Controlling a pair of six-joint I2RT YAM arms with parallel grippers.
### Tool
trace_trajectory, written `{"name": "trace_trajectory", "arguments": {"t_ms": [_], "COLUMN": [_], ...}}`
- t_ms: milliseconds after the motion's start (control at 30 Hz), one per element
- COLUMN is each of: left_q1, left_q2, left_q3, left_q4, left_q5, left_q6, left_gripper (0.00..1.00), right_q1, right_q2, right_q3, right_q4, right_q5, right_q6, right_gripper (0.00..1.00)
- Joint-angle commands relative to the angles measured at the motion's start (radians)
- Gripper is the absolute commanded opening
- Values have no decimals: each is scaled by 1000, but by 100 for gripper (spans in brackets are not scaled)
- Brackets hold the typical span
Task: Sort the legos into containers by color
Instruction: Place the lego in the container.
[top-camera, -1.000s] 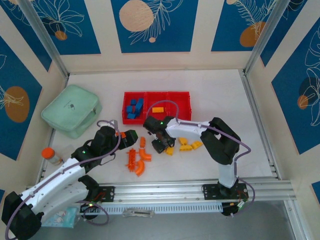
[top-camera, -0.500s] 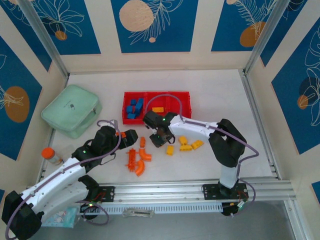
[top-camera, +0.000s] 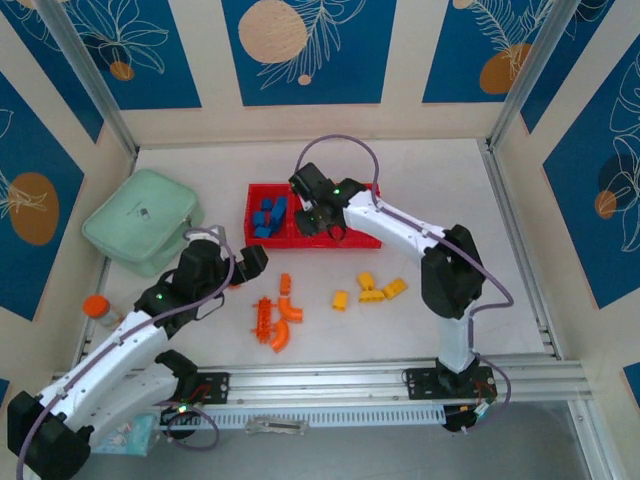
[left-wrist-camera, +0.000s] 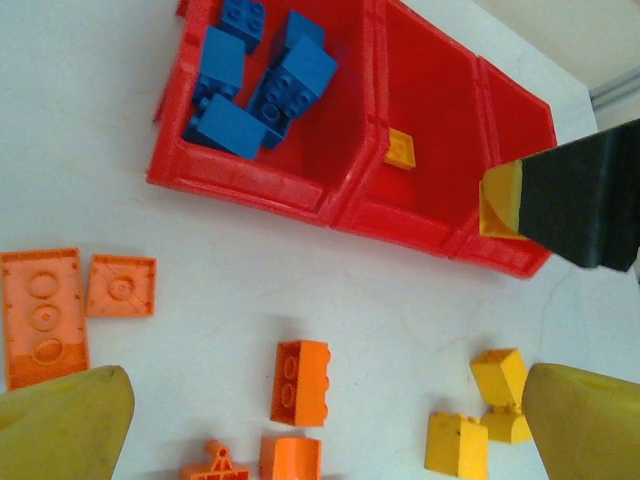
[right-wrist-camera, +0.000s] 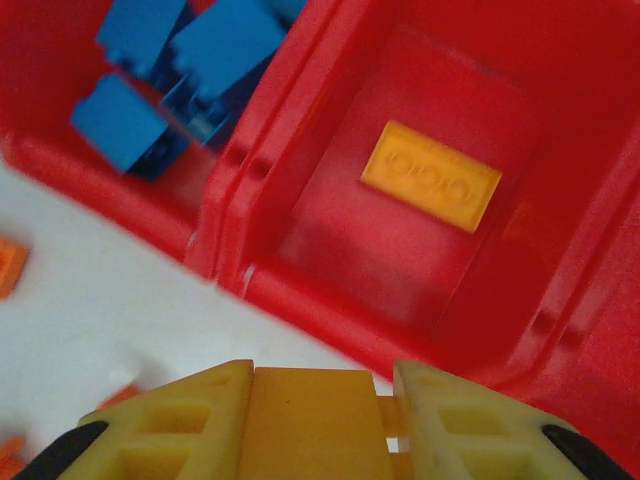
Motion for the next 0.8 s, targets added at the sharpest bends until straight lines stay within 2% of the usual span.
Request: {"name": "trace_trajectory", "arguments": {"t_ms": [0, 133, 200, 367, 467, 567, 767], "left_q1": [51, 100, 109, 120, 121, 120, 114], "left_q2": [20, 49, 56, 82, 89, 83, 66], "left_q3": [26, 27, 32, 52, 69, 79, 63], "left_q4": [3, 19, 21, 16, 0, -15, -8], "left_q5": [65, 107, 108, 114, 114, 116, 163], "left_q6": [38, 38, 43, 54, 64, 69, 61], "left_gripper": [99, 99, 99, 99, 99, 99, 99], "right_q1": [-29, -56, -74, -105, -103, -100, -72], "right_q2": [80, 179, 231, 316, 308, 260, 65], "right_q3": [84, 205, 272, 393, 421, 396, 155], "right_q4": [-3, -20, -38, -63, -64, -67, -18], "right_q5": [44, 103, 95, 80, 80, 56, -8], "right_q6": [10, -6, -11, -25, -38, -32, -7], "right_gripper": [32, 32, 33, 52, 60, 63, 68]}}
